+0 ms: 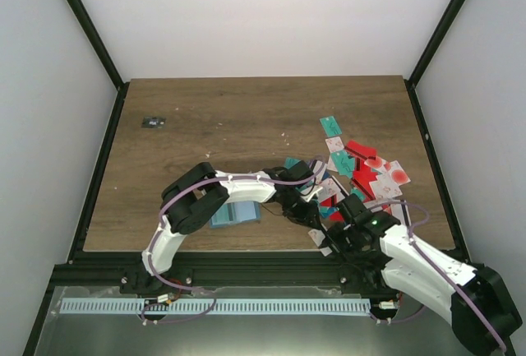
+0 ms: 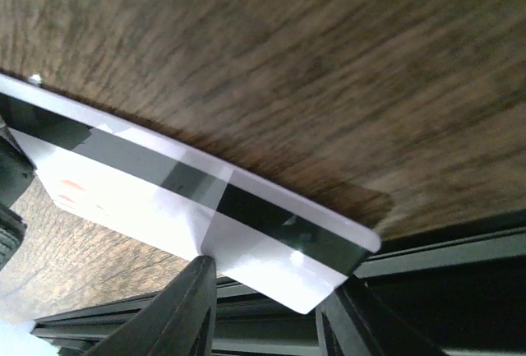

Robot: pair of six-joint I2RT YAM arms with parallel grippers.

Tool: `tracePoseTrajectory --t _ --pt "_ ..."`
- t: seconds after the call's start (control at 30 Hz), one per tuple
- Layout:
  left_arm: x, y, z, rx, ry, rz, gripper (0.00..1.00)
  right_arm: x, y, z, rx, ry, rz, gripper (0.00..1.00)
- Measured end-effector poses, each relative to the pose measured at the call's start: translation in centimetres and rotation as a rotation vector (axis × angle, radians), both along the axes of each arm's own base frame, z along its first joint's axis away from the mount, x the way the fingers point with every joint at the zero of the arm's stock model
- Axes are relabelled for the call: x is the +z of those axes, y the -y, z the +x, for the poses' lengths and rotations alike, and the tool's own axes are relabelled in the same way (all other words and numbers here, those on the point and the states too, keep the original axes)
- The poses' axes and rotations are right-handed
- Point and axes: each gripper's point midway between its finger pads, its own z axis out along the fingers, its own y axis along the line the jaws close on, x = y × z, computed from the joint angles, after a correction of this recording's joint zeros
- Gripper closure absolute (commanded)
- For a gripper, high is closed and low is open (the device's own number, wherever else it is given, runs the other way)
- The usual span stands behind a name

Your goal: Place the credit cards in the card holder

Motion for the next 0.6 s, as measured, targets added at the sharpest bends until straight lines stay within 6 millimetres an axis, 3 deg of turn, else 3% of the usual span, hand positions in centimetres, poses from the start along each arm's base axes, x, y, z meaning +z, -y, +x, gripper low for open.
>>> tracePoseTrajectory --t 0.27,0.6 --pt "0.00 0.46 0.13 -0.003 0.011 -0.014 0.77 0.28 0.24 -0.54 -0.006 -0.009 0.003 0.81" --pt "0.06 0.77 0.01 0.003 0.033 -0.038 0.77 0.64 0.53 -1.03 0.000 -0.008 0.002 0.90"
